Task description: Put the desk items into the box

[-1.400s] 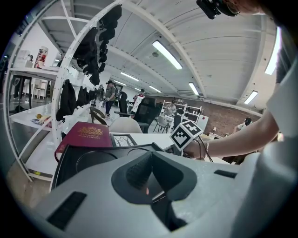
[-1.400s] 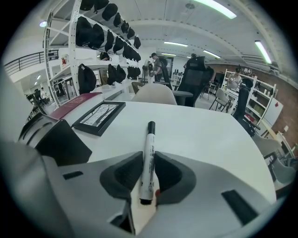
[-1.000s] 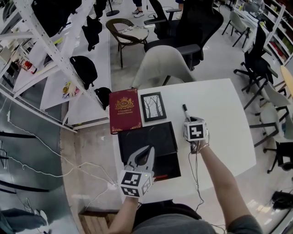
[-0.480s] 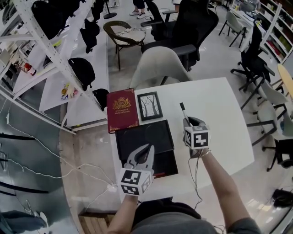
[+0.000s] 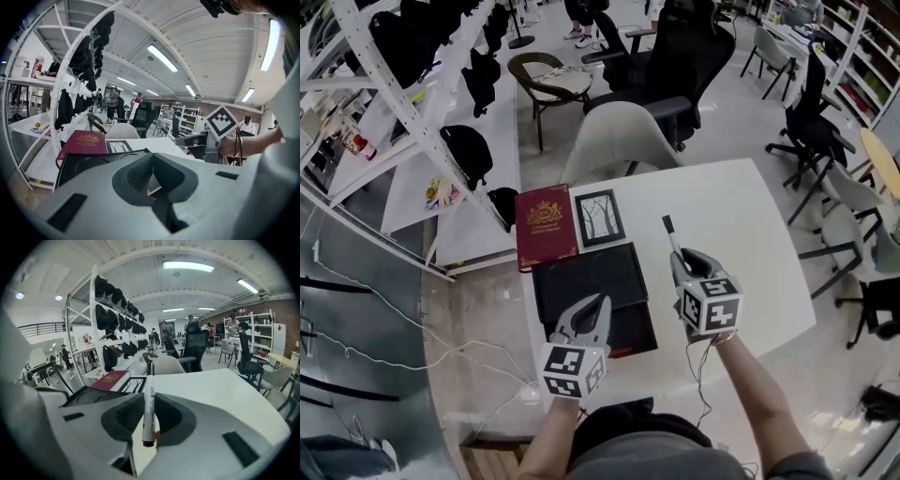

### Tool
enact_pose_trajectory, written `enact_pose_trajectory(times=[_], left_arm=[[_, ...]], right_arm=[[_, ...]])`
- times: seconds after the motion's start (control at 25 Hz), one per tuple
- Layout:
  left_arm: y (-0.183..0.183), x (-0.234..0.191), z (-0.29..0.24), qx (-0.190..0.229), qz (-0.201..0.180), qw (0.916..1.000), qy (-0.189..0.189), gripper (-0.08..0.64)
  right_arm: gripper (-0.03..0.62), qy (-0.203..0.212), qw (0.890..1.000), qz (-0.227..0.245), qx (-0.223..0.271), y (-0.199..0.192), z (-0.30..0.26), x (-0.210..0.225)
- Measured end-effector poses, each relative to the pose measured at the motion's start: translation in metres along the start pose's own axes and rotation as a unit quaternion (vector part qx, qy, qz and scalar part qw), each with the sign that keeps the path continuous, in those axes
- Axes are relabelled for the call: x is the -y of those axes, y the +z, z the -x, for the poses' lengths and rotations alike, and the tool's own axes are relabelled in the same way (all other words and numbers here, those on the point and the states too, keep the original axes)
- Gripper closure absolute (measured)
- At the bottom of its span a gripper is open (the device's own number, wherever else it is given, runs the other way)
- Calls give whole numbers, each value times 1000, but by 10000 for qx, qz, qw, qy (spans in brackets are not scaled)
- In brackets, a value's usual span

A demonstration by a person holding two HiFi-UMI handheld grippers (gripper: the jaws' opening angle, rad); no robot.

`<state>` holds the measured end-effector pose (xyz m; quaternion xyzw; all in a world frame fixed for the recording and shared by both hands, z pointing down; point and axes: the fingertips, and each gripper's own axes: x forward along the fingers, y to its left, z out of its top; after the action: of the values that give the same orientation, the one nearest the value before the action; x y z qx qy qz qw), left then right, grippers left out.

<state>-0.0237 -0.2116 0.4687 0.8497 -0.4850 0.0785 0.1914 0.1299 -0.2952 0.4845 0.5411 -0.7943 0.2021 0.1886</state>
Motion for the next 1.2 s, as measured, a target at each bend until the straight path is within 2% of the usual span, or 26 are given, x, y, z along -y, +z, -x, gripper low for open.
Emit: enact_pose_trajectory(times=[0.24,0.72,1.2], left_arm=[[2,6,9,53,-70,10000,43,552],[-3,15,30,130,-173,9996,197,552],[-12,16,55,158,-136,9988,434,552]], right_arm=[[517,235,9992,-70,323,9,33,-20],[517,683,9946,125,776,13,88,-59],[517,1327,9866,429,846,3,110,-96]])
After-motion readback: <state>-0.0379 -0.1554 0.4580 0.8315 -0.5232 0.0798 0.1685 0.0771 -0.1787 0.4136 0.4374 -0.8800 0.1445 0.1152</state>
